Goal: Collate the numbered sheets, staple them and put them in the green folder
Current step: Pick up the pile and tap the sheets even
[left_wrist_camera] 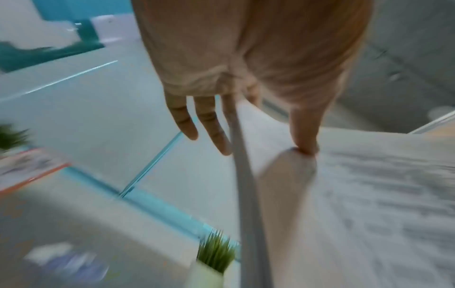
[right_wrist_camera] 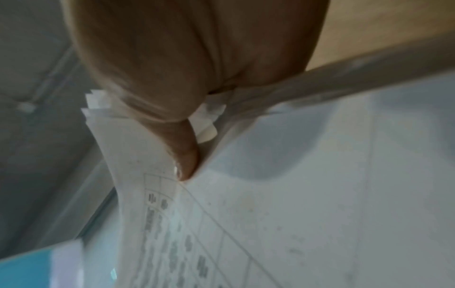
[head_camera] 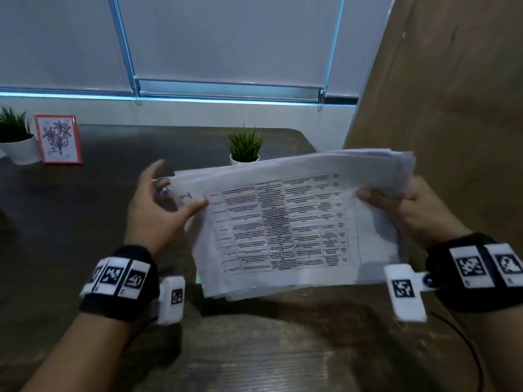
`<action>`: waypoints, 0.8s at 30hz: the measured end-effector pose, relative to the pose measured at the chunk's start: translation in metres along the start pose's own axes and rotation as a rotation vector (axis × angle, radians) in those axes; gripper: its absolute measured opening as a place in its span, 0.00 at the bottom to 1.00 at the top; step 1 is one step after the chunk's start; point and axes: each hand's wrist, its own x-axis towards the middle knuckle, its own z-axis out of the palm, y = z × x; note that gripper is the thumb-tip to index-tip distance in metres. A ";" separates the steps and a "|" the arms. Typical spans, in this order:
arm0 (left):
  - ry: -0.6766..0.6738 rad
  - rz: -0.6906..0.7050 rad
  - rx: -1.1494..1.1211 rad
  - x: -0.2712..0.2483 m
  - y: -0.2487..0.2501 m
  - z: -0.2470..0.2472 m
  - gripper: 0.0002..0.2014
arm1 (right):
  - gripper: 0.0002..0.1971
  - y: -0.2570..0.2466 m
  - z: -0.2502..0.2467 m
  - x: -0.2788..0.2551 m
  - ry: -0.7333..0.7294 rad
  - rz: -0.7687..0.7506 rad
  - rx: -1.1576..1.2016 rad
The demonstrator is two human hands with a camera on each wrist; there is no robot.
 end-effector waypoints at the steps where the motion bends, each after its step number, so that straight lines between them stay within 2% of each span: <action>1: -0.052 -0.147 -0.211 -0.006 -0.008 0.000 0.50 | 0.13 0.011 -0.002 -0.003 0.006 0.029 0.061; 2: -0.150 -0.278 -0.435 -0.011 -0.017 0.004 0.53 | 0.11 0.018 0.000 -0.007 0.011 0.038 0.100; 3: -0.262 -0.377 -0.620 -0.015 -0.024 0.010 0.50 | 0.09 0.024 0.004 -0.010 0.015 0.038 0.134; 4: -0.343 -0.426 -0.708 -0.018 -0.028 0.016 0.42 | 0.09 0.030 0.008 -0.012 0.020 0.042 0.169; 5: -0.373 -0.427 -0.696 -0.021 -0.026 0.021 0.31 | 0.10 0.035 0.011 -0.012 0.030 0.040 0.205; 6: -0.343 -0.398 -0.615 -0.021 -0.020 0.026 0.21 | 0.11 0.038 0.012 -0.012 0.036 0.029 0.233; 8: -0.274 -0.301 -0.526 -0.020 -0.010 0.030 0.12 | 0.12 0.040 0.012 -0.012 0.055 0.006 0.275; 11: -0.300 -0.236 -0.566 -0.022 -0.001 0.031 0.11 | 0.14 0.050 0.006 -0.014 0.056 0.020 0.286; 13: -0.291 -0.293 -0.557 -0.027 -0.010 0.036 0.14 | 0.15 0.063 0.006 -0.019 0.056 0.081 0.262; 16: -0.334 -0.355 -0.496 -0.035 -0.026 0.046 0.12 | 0.14 0.081 0.012 -0.027 0.072 0.139 0.179; 20: -0.383 -0.370 -0.470 -0.039 -0.031 0.053 0.11 | 0.11 0.092 0.016 -0.036 0.033 0.272 0.279; 23: -0.407 -0.348 -0.468 -0.036 -0.030 0.056 0.13 | 0.23 0.110 0.020 -0.040 -0.061 0.342 0.304; 24: -0.410 -0.339 -0.477 -0.036 -0.026 0.056 0.14 | 0.23 0.112 0.021 -0.040 -0.057 0.355 0.320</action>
